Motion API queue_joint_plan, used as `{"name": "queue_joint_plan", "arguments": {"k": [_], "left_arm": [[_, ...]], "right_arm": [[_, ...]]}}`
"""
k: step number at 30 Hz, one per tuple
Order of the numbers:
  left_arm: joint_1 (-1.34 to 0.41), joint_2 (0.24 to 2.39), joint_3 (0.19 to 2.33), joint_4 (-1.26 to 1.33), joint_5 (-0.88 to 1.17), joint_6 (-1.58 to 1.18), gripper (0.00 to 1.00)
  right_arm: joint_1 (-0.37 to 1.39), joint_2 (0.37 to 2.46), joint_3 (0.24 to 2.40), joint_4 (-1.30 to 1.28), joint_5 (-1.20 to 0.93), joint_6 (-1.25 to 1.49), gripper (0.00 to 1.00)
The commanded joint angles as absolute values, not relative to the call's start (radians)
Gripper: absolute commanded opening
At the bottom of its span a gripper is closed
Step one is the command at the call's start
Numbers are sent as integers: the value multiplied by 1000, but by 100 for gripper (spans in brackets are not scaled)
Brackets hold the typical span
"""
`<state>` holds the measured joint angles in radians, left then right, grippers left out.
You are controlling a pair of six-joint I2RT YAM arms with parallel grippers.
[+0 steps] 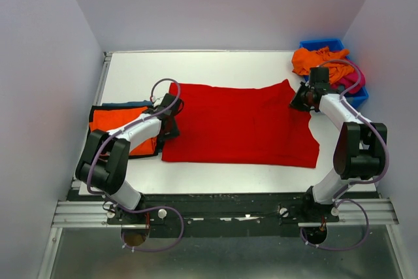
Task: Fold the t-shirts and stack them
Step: Fold the flattened tshirt in 1/3 of the way
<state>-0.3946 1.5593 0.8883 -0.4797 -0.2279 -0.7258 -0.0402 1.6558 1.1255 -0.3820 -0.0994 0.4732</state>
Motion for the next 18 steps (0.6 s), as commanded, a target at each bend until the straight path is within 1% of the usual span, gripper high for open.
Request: {"name": "queue_joint_plan", "arguments": {"k": [1, 2, 6, 8, 9, 10, 12, 13, 14, 18], "left_arm": [[-397, 1575, 904, -538, -290, -745, 46], [-396, 1569, 897, -543, -296, -750, 47], [-397, 1554, 890, -545, -301, -750, 47], [-397, 1552, 891, -546, -298, -750, 45], [-397, 1554, 891, -542, -293, -749, 42], [-397, 1554, 890, -532, -282, -743, 34], [-397, 1554, 890, -523, -265, -739, 15], [-397, 1554, 890, -517, -259, -738, 2], [-397, 1555, 891, -515, -252, -736, 0], [-397, 1534, 897, -520, -252, -735, 0]], "right_arm": [[-38, 1634, 1111, -357, -117, 479, 1], [-38, 1631, 1111, -359, -117, 479, 1], [-38, 1629, 1112, -357, -117, 477, 1], [-38, 1631, 1111, -357, -117, 477, 1], [-37, 1631, 1109, -357, -114, 479, 1], [-38, 1631, 1111, -357, -115, 479, 1], [-37, 1629, 1112, -357, -115, 480, 1], [-37, 1629, 1111, -359, -115, 480, 1], [-38, 1628, 1111, -360, -112, 479, 1], [-38, 1618, 1124, -365, -89, 476, 1]]}}
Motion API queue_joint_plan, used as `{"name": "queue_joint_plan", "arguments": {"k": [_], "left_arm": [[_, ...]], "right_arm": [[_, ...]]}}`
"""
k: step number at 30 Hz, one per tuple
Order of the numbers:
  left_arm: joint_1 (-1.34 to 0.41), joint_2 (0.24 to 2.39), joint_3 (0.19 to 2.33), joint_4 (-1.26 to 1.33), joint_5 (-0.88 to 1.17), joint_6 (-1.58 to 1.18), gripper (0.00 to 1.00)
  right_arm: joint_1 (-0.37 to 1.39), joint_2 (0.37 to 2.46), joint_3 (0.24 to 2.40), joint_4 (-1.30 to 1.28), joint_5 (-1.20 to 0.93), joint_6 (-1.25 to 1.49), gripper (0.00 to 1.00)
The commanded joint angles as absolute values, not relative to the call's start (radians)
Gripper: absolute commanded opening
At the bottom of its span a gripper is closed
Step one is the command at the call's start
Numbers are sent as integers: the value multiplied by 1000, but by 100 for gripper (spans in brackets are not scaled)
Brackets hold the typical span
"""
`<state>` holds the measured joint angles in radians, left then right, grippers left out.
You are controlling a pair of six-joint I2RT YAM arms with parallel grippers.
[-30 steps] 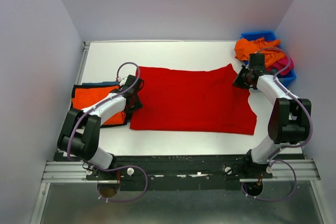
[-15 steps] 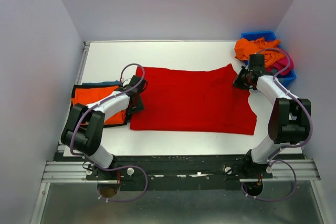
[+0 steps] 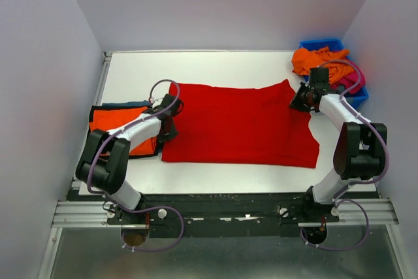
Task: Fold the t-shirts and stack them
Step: Fold the flattened tshirt in 1/3 of the way
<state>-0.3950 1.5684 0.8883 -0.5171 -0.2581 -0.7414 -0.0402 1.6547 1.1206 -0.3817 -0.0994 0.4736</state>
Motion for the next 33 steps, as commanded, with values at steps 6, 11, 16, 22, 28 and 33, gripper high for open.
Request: {"name": "queue_joint_plan", "arguments": {"k": [6, 11, 16, 22, 28, 33], "left_arm": [[-399, 1477, 920, -534, -247, -724, 0], [-399, 1476, 939, -543, -262, -716, 0], [-399, 1517, 966, -620, -314, -722, 21], [-399, 1517, 905, -607, -287, -726, 42], [-400, 1522, 874, -588, -267, -732, 43], [-400, 1540, 871, -597, -272, -735, 49]], "right_arm": [[-52, 1597, 1166, -394, -77, 474, 1], [-58, 1592, 1178, -397, -81, 474, 1], [-61, 1603, 1183, -400, -90, 476, 1], [-63, 1608, 1180, -396, -92, 476, 1], [-61, 1608, 1170, -390, -95, 477, 1], [-64, 1608, 1167, -388, -94, 476, 1]]}}
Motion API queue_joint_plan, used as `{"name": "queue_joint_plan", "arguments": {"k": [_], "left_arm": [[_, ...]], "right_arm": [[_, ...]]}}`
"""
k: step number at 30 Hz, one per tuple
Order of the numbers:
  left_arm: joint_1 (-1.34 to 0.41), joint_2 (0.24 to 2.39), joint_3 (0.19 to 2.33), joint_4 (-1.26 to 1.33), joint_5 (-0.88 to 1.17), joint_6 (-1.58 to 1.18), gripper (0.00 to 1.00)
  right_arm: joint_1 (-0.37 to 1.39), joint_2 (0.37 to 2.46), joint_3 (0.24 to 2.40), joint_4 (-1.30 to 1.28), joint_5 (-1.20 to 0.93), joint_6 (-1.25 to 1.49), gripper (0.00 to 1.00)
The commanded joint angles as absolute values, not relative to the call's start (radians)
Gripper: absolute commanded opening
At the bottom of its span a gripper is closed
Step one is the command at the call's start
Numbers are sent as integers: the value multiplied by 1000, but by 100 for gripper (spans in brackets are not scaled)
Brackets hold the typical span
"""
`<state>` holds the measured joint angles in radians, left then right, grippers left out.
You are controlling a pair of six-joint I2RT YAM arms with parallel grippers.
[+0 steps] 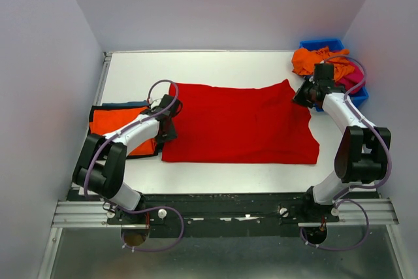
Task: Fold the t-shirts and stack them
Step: Fold the flattened tshirt in 1/3 of the way
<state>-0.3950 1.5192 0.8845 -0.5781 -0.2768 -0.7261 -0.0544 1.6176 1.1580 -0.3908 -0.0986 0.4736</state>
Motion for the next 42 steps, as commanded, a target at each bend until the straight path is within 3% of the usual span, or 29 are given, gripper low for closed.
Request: {"name": "queue_joint_plan", "arguments": {"k": [1, 4, 5, 10, 31, 33, 35, 42], "left_arm": [[-402, 1546, 868, -600, -272, -738, 50], [-400, 1549, 859, -586, -262, -738, 50], [-400, 1549, 858, -578, -256, -736, 46], [-400, 1519, 870, -566, -252, -733, 0], [-423, 1399, 905, -548, -322, -703, 0], [-425, 1439, 936, -590, -334, -704, 27], [-423, 1474, 950, -612, -342, -707, 41], [-423, 1575, 962, -623, -330, -707, 44]], "right_arm": [[-64, 1608, 1167, -388, -95, 477, 1], [-64, 1609, 1167, -388, -97, 477, 1], [-66, 1608, 1166, -388, -97, 477, 1], [-64, 1609, 1167, -387, -97, 477, 1], [-78, 1588, 1255, -433, -120, 482, 1], [-78, 1595, 1264, -443, -121, 479, 1], [-78, 1598, 1262, -443, -129, 477, 1], [-78, 1600, 1246, -436, -129, 480, 1]]}}
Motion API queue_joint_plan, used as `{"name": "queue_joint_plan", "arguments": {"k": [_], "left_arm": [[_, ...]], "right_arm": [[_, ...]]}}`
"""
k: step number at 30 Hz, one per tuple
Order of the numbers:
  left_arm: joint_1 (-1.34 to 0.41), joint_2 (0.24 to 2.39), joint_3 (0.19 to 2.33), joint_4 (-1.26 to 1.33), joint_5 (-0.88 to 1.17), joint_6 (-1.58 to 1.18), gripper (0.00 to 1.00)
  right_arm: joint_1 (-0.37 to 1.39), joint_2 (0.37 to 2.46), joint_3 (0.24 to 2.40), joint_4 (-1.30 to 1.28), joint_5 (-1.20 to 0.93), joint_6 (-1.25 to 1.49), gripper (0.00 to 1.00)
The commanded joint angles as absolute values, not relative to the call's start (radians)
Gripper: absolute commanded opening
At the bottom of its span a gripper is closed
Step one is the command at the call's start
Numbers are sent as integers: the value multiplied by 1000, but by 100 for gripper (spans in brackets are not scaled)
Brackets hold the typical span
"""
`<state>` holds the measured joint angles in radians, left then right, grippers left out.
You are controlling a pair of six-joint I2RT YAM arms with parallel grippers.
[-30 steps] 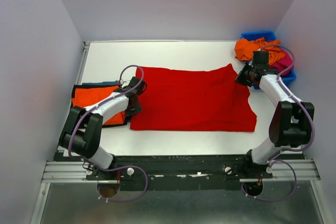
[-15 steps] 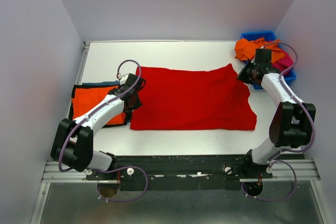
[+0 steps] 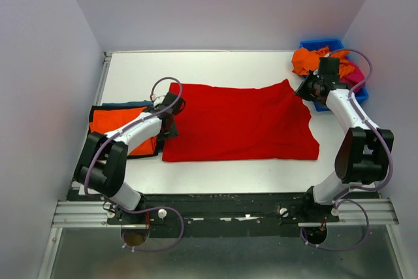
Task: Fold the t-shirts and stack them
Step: Fold the flattened tshirt in 1/3 of the way
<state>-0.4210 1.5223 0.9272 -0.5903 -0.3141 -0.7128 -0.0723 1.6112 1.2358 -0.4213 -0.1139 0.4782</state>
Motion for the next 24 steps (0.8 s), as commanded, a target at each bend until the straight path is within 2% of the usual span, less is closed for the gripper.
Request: {"name": "queue_joint_plan", "arguments": {"k": [1, 5, 9, 13, 14, 18, 21, 23, 24], "left_arm": [[-423, 1586, 963, -623, -333, -707, 44], [-423, 1609, 962, -643, -356, -713, 45], [-423, 1605, 937, -646, -360, -718, 58], [-423, 1594, 927, -640, -347, -716, 57], [-423, 1589, 920, -631, -335, -713, 54], [-423, 1592, 899, -595, -267, -706, 29], [-423, 1594, 882, -578, -236, -706, 17], [-423, 1582, 879, -575, -245, -707, 0], [-423, 1568, 882, -578, -258, -710, 0]], "right_arm": [[-78, 1600, 1246, -436, -129, 479, 1], [-77, 1597, 1246, -434, -127, 479, 1], [-78, 1600, 1243, -431, -129, 479, 1], [-77, 1603, 1239, -426, -130, 480, 1], [-77, 1605, 1239, -426, -130, 479, 1], [-77, 1603, 1239, -426, -130, 480, 1], [-78, 1601, 1239, -426, -129, 480, 1], [-78, 1601, 1241, -426, -129, 480, 1], [-77, 1601, 1241, -426, -129, 480, 1]]}}
